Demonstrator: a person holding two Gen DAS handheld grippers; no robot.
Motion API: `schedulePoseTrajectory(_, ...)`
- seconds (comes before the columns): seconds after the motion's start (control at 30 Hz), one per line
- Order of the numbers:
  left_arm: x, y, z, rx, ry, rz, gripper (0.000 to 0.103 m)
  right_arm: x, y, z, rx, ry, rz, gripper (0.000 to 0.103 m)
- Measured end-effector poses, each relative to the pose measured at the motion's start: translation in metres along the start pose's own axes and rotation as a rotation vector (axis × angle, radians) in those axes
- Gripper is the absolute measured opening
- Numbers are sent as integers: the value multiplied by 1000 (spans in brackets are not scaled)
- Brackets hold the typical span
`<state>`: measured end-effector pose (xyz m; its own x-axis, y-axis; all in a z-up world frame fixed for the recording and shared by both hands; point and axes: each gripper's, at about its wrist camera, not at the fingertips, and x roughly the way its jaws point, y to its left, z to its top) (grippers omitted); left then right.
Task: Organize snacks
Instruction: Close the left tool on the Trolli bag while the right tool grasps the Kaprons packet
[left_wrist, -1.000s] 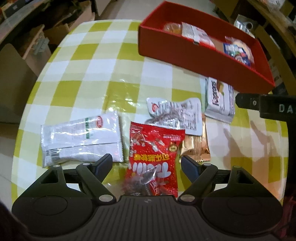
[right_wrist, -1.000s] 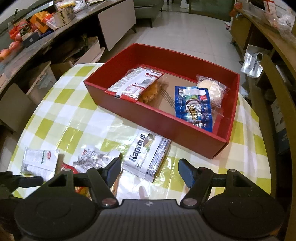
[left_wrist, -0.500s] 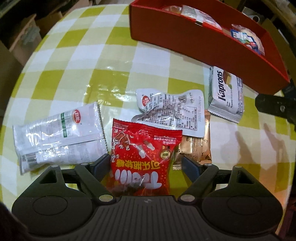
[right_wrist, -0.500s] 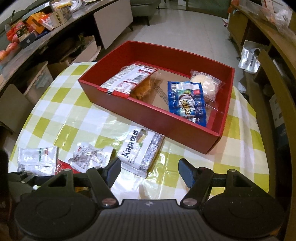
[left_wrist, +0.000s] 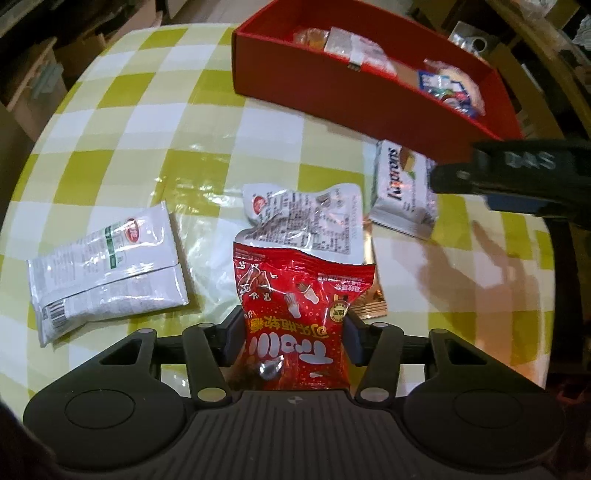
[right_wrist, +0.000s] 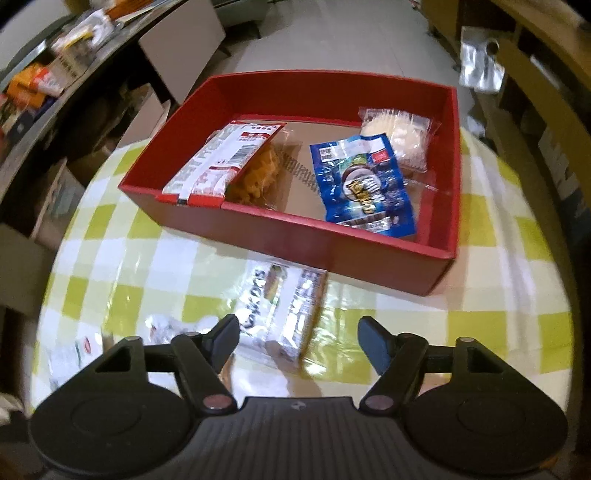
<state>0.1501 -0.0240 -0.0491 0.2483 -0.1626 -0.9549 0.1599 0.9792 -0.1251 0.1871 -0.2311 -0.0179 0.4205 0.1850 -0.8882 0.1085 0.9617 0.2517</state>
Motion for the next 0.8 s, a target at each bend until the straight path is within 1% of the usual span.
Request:
schedulePoseTrajectory(0.13,-3,0,-1,-1,-2,-22,60,15,11,5,24,7,0,83)
schedulePoseTrajectory(0.2,-5,-2,-2,1,-5,-24,60,23,19,7,12,10,-14,83)
schedulePoseTrajectory(0.3,-6,-1,-2,5,-14,-20,60,40,29,7,-12,38,-40,84)
schedulePoseTrajectory(0.33,-5,0,-1,4,-13,-18,60,46,30,6,-22,50,-58,89)
schedulePoseTrajectory(0.37,-4,1,-1,0,-11,-15,60,50,32,5,-38,47,-62,90)
schedulePoseTrajectory(0.4,-3,3,0,-5,-7,-12,60,51,36,4,-66,45,-69,88)
schedulePoseTrajectory(0.43,-1,5,1,-7,-1,-12,60,51,40,3,-108,46,-86,82)
schedulePoseTrajectory(0.5,1,7,2,-8,8,-17,60,50,44,-2,-179,50,-113,75)
schedulePoseTrajectory(0.6,1,6,3,2,16,-26,61,44,37,-9,-198,73,-100,68)
schedulePoseTrajectory(0.7,1,3,0,19,19,-30,61,34,25,-18,-207,92,-105,67)
schedulePoseTrajectory(0.8,3,0,-4,37,27,-27,61,23,16,-35,-241,111,-122,67)
